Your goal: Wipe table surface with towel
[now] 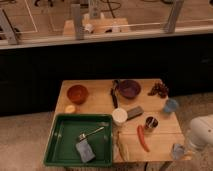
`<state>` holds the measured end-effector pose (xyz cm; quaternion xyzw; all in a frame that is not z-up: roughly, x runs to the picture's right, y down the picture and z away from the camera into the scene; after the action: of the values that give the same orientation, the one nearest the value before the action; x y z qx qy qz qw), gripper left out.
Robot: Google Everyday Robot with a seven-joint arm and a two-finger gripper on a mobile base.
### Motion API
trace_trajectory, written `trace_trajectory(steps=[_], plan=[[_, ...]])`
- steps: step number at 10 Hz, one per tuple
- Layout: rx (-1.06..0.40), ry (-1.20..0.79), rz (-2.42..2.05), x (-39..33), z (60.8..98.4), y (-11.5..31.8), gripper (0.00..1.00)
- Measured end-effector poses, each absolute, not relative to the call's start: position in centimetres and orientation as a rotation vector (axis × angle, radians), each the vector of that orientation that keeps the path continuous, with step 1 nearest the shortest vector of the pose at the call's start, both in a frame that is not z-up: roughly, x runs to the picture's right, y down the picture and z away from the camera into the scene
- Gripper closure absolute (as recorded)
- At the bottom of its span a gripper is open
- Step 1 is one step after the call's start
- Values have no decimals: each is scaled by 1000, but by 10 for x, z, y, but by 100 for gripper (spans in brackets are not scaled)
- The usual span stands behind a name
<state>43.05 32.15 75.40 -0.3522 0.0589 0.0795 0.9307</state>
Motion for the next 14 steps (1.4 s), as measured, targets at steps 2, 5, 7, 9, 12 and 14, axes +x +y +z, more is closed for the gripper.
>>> trace_trajectory(steps=[2, 5, 7, 9, 12, 14], plan=[[-671, 103, 187, 423, 766, 290, 96], [-652, 69, 162, 388, 779, 276, 96], [-647, 33, 115, 357, 778, 278, 96], [-630, -8, 62, 335, 764, 284, 96], [-636, -23, 12, 334, 728, 312, 96], [-672, 3, 7, 350, 717, 337, 96]])
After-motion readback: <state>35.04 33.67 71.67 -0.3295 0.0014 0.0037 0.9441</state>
